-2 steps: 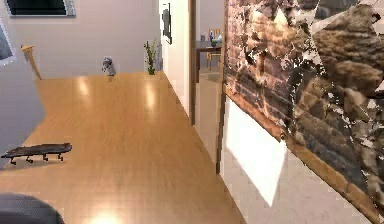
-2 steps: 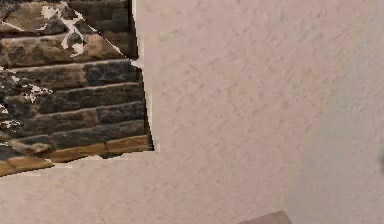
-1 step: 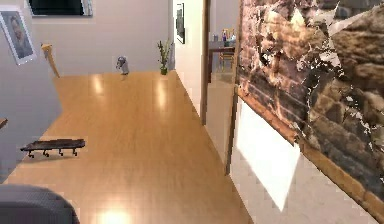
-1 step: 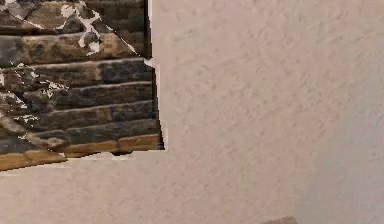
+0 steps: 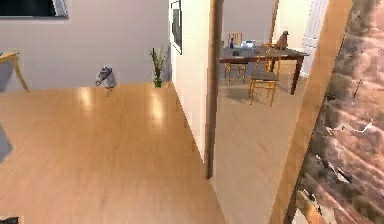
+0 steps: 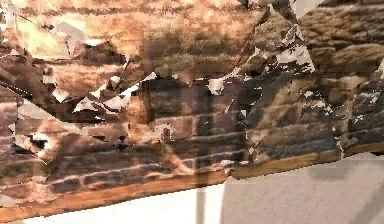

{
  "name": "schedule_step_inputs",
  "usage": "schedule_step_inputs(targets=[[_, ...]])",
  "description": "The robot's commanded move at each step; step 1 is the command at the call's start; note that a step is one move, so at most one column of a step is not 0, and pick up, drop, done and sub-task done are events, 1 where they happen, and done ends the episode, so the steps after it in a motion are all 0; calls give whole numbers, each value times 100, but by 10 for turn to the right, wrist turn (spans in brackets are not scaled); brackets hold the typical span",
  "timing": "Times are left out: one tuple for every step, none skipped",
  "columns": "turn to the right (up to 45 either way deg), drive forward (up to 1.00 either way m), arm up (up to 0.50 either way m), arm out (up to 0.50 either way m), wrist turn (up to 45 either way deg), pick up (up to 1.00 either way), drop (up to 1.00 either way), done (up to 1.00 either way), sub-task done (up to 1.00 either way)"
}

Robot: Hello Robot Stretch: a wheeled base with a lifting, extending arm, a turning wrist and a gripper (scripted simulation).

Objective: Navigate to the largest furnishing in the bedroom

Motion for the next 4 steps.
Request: schedule_step_inputs(targets=[[-30, 0, 0, 0, 0, 0, 0, 0, 0], [0, 65, 0, 0, 0, 0, 0, 0, 0], [420, 0, 0, 0, 0, 0, 0, 0, 0], [0, 65, 0, 0, 0, 0, 0, 0, 0]])
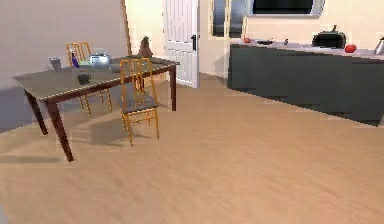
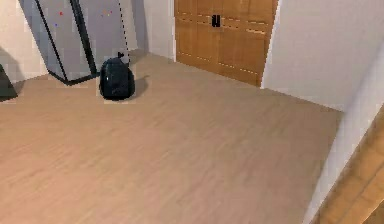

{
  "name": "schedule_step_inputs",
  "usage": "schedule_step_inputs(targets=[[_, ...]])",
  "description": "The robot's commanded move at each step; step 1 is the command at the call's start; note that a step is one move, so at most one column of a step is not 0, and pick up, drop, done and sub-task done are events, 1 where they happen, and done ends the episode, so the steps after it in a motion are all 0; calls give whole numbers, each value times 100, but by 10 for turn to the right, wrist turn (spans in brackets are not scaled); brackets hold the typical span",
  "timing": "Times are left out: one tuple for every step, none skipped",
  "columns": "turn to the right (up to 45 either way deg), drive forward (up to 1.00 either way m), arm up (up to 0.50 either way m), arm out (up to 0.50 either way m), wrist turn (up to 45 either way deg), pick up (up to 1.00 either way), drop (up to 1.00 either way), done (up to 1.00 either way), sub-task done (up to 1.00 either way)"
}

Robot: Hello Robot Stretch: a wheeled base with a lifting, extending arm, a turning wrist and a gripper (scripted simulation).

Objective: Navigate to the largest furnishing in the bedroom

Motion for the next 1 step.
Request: schedule_step_inputs(targets=[[300, 0, 0, 0, 0, 0, 0, 0, 0]])
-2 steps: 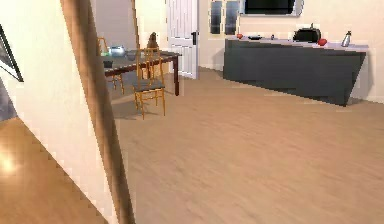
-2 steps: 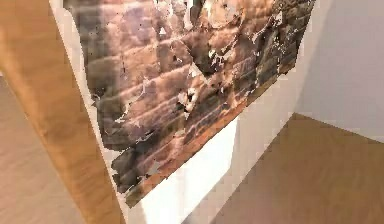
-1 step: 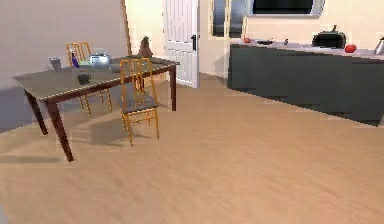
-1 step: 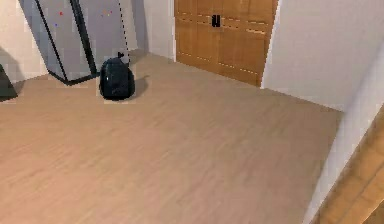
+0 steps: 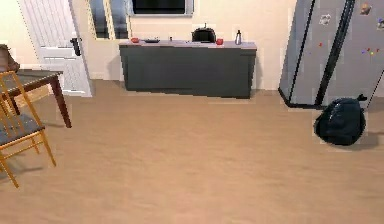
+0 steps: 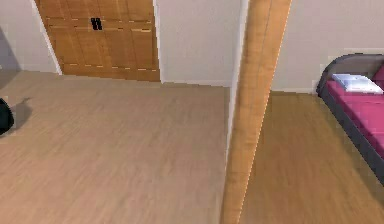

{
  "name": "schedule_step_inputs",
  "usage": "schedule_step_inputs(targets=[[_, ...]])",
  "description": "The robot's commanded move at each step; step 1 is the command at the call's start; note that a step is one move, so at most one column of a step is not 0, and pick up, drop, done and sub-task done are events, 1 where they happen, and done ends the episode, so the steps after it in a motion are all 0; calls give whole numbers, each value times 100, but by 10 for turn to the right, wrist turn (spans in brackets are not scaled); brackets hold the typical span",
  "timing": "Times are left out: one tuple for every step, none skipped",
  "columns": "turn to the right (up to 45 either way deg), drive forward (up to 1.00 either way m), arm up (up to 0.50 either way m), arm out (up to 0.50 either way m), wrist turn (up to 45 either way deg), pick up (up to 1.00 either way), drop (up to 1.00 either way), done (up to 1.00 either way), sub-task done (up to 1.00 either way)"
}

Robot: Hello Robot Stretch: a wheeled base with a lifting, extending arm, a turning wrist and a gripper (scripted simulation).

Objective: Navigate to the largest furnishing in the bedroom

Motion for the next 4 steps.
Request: schedule_step_inputs(targets=[[0, 5, 0, 0, 0, 0, 0, 0, 0], [-240, 0, 0, 0, 0, 0, 0, 0, 0], [0, 100, 0, 0, 0, 0, 0, 0, 0], [0, 100, 0, 0, 0, 0, 0, 0, 0]])
